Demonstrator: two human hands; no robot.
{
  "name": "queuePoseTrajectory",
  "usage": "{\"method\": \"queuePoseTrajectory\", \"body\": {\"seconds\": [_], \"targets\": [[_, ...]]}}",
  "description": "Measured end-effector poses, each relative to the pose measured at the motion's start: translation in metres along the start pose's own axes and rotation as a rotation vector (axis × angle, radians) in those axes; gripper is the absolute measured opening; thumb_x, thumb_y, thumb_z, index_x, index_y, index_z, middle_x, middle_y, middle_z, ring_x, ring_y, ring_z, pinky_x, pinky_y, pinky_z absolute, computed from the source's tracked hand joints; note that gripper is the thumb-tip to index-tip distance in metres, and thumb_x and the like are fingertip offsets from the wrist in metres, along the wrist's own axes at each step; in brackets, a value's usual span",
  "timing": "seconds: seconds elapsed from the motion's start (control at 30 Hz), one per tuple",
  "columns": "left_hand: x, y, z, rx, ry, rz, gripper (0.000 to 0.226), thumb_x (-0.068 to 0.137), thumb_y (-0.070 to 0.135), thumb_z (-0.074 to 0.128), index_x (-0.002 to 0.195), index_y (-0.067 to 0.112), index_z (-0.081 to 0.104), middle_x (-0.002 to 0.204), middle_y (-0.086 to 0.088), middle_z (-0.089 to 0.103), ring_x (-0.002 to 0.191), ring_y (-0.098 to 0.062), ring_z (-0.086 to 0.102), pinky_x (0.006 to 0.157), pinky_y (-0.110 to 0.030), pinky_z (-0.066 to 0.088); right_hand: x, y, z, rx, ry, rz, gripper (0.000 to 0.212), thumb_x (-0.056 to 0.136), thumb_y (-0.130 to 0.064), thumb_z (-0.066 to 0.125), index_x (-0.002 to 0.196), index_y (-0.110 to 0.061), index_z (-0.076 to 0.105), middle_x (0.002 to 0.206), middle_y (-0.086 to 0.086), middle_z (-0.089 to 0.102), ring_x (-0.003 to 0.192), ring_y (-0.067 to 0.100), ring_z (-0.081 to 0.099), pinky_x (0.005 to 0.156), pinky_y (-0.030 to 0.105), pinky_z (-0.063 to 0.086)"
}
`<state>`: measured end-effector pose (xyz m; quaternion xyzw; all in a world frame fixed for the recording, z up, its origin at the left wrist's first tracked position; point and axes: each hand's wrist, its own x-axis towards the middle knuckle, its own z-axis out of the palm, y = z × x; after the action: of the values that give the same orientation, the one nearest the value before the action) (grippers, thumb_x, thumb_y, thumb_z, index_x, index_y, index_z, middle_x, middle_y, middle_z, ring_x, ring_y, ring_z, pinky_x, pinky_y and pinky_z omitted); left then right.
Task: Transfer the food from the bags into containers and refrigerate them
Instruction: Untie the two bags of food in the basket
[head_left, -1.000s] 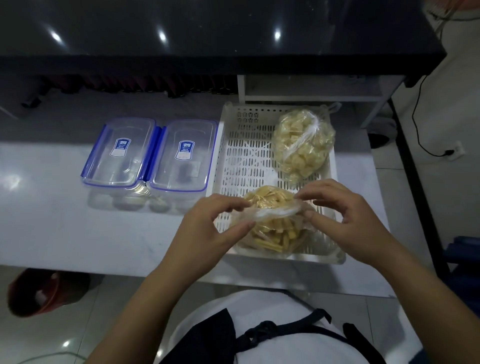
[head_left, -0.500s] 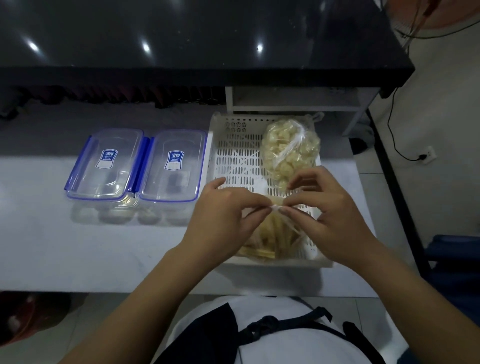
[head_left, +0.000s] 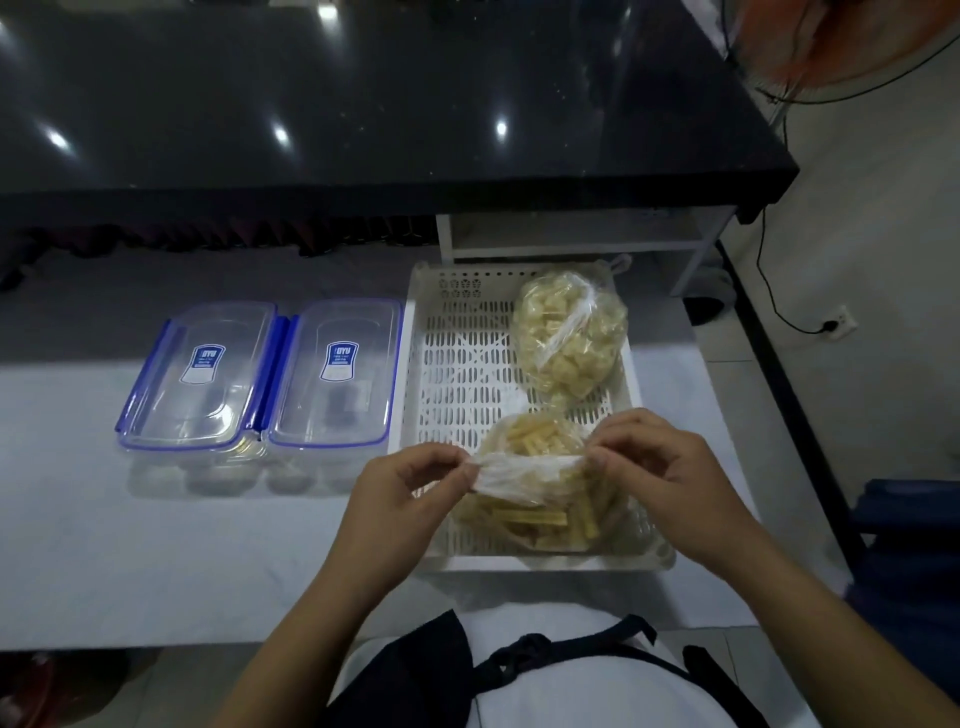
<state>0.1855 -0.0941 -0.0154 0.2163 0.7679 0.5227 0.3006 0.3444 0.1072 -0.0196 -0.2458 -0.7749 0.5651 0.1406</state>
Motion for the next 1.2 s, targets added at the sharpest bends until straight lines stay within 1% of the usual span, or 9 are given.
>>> {"method": "queuePoseTrajectory", "body": {"seconds": [0.17,0.3,0.47,0.6,0.7,0.77,0.93,1.03,1.2], "targets": [[0.007,0.015,-0.005,0.133,-0.014,0.157,0.009,0.086,0.02,0.077,0.091,0.027,0.076,0.093,0.012,0.076,0.094,-0.007,0.07,0.091,-0.025,0.052,0.002,-0.024,-0.002,-0.211,-0.139,-0.084,0.023,0.079,-0.027,0.081,0.101,-0.03,0.074,0.115,-0.018,0.06,0.114,0.004,0.057,0.096,0.018,0.046],[0.013,0.035,-0.004,0.275,-0.023,0.299,0.006,0.085,0.02,0.077,0.086,0.026,0.076,0.088,0.018,0.074,0.093,0.001,0.067,0.085,-0.009,0.046,0.009,-0.029,0.005,-0.429,-0.124,-0.201,0.006,0.084,-0.024,0.078,0.089,-0.023,0.074,0.115,-0.013,0.06,0.113,0.003,0.054,0.098,0.024,0.045],[0.013,0.044,-0.01,0.067,0.045,0.267,0.008,0.086,0.016,0.076,0.091,0.022,0.077,0.091,0.009,0.077,0.092,-0.008,0.072,0.09,-0.027,0.053,0.002,-0.043,-0.006,-0.204,-0.086,-0.088,0.01,0.084,-0.017,0.075,0.079,-0.02,0.067,0.113,-0.011,0.065,0.114,0.003,0.058,0.094,0.006,0.038],[0.005,0.045,-0.006,-0.201,0.029,0.093,0.006,0.088,0.007,0.07,0.092,0.009,0.074,0.09,-0.006,0.076,0.088,-0.023,0.072,0.085,-0.036,0.058,-0.007,-0.049,-0.013,-0.105,-0.119,-0.036,0.007,0.081,-0.02,0.072,0.076,-0.019,0.067,0.113,-0.011,0.065,0.117,0.005,0.058,0.096,0.012,0.039],[0.003,0.045,-0.004,-0.295,-0.002,0.017,0.007,0.09,0.003,0.064,0.091,0.001,0.071,0.097,-0.018,0.073,0.1,-0.037,0.066,0.098,-0.047,0.053,-0.012,-0.051,-0.015,-0.152,-0.134,-0.011,0.011,0.086,-0.013,0.073,0.078,-0.016,0.067,0.115,-0.012,0.064,0.118,0.003,0.057,0.097,0.015,0.037],[0.003,0.047,-0.003,-0.346,-0.026,-0.007,0.01,0.09,0.002,0.063,0.085,0.004,0.071,0.098,-0.018,0.073,0.099,-0.036,0.067,0.102,-0.049,0.05,-0.014,-0.054,-0.018,-0.192,-0.146,-0.001,0.015,0.087,-0.008,0.071,0.077,-0.017,0.066,0.114,-0.014,0.064,0.118,0.002,0.056,0.095,0.008,0.036],[-0.002,0.052,-0.003,-0.316,-0.191,0.052,0.013,0.089,-0.001,0.062,0.08,0.008,0.064,0.085,-0.007,0.072,0.085,-0.014,0.069,0.082,-0.024,0.053,-0.021,-0.059,-0.02,-0.21,-0.093,-0.01,0.021,0.087,-0.007,0.07,0.072,-0.02,0.064,0.109,-0.013,0.065,0.114,0.003,0.058,0.09,0.001,0.036],[-0.005,0.06,-0.002,-0.252,-0.245,0.147,0.009,0.087,-0.007,0.066,0.086,0.001,0.063,0.075,-0.007,0.067,0.074,-0.015,0.067,0.073,-0.022,0.053,-0.023,-0.063,-0.015,-0.188,-0.042,-0.07,0.017,0.09,-0.018,0.069,0.073,-0.019,0.065,0.106,-0.009,0.066,0.11,0.009,0.061,0.09,0.007,0.041],[-0.001,0.077,-0.014,-0.207,-0.062,0.302,0.019,0.095,0.006,0.056,0.093,0.017,0.072,0.072,0.0,0.072,0.076,-0.012,0.069,0.081,-0.017,0.053,-0.019,-0.067,-0.02,-0.13,0.229,-0.23,0.027,0.093,-0.036,0.053,0.079,-0.019,0.067,0.096,-0.007,0.069,0.101,0.014,0.065,0.091,0.022,0.05]]}}
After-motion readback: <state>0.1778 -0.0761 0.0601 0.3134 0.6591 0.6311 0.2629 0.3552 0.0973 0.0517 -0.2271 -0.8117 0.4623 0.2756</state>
